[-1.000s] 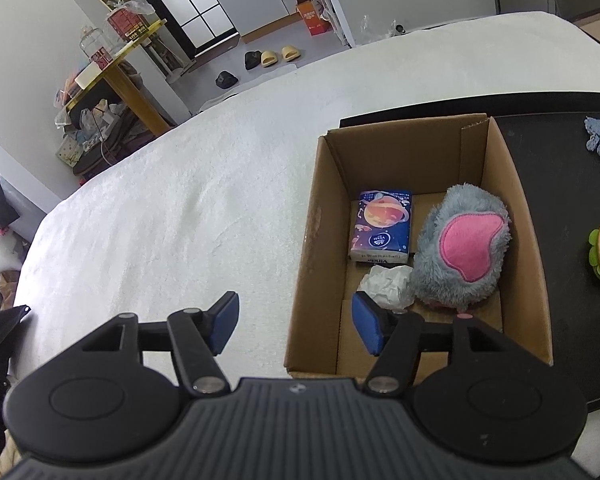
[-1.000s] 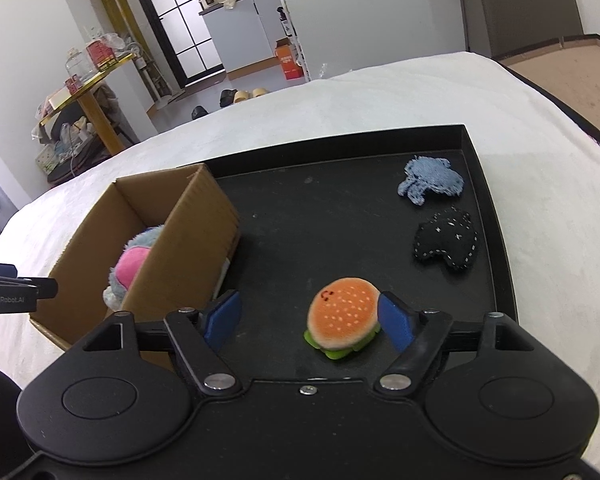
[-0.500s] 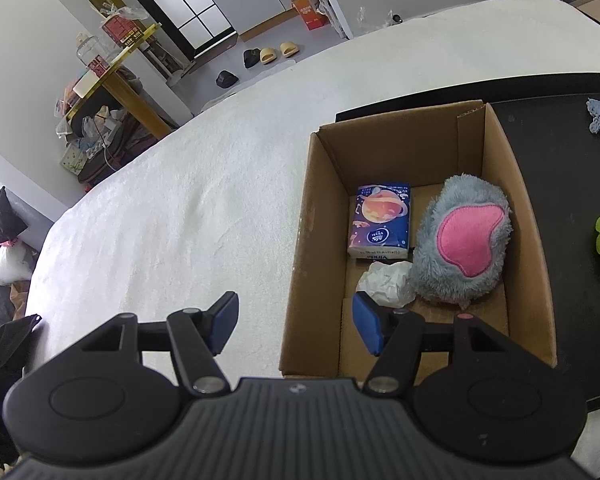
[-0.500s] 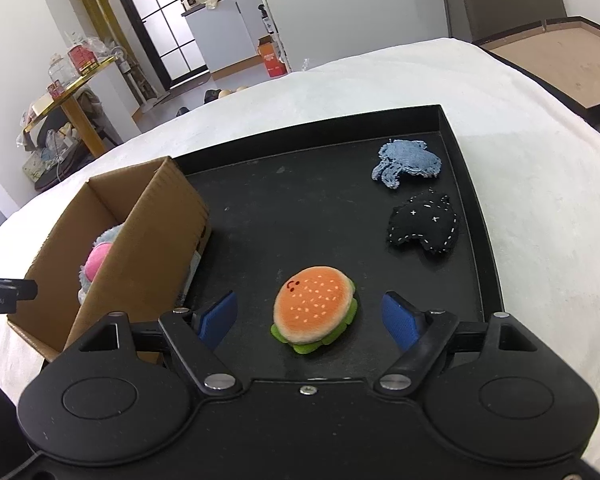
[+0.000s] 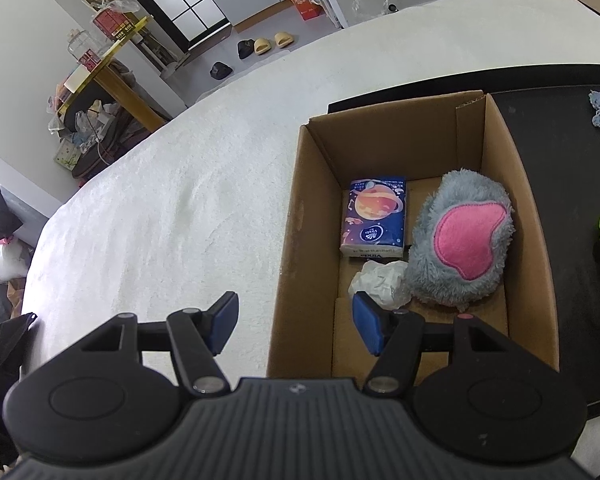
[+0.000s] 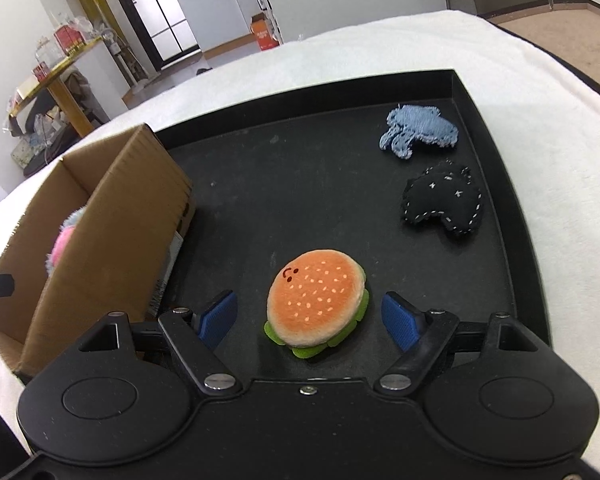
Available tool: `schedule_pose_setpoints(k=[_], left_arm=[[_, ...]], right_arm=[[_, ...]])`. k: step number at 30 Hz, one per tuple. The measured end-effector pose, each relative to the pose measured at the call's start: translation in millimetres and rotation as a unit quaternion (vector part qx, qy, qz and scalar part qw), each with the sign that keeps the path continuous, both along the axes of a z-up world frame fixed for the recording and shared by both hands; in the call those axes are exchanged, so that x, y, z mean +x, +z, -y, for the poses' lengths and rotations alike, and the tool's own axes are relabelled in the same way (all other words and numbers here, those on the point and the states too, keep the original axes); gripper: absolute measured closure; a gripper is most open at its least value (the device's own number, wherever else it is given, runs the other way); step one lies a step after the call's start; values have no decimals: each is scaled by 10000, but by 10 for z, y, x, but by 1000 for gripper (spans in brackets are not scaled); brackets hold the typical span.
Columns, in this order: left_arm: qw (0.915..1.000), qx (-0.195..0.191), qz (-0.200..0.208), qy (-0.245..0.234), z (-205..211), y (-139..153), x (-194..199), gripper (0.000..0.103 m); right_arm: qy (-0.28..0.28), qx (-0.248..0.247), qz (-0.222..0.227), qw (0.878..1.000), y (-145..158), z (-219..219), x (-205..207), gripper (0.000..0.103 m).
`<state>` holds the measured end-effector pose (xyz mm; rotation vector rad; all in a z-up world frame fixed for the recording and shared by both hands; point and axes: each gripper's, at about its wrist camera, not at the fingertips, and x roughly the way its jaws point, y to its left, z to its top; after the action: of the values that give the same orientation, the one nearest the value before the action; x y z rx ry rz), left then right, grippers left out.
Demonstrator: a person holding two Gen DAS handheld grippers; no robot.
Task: Organize soft objects
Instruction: 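Grasp the orange burger plush with the right tool, then carry the burger plush with the right tool and release it into the box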
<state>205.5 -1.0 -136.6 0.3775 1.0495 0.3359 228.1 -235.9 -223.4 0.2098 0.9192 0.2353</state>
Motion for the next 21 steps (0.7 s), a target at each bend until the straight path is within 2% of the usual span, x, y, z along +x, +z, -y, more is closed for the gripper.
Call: schedule_pose_setpoints(k=[3, 4, 5, 6, 13, 21], left_arm=[[10000, -44, -32, 6, -9, -10, 32, 41], [10000, -58, -44, 4, -10, -16, 40, 41], [10000, -66, -51, 2, -6, -22, 45, 41], [10000, -69, -52, 0, -6, -24, 45, 41], [9997, -224, 66, 31, -43, 22, -10, 42], [9978, -597, 257, 131, -171, 121, -105, 41]], right_arm=[[34, -166, -41, 9998, -57, -55, 46, 25], [54, -271, 1, 9996, -54, -81, 51, 31], [84, -377, 33, 9992, -48, -101, 50, 54], [116, -468, 37, 9988, -32, -114, 56, 60], [194, -502, 54, 9985, 118, -148, 16, 61], [197, -488, 190, 9984, 362, -215, -62, 60]])
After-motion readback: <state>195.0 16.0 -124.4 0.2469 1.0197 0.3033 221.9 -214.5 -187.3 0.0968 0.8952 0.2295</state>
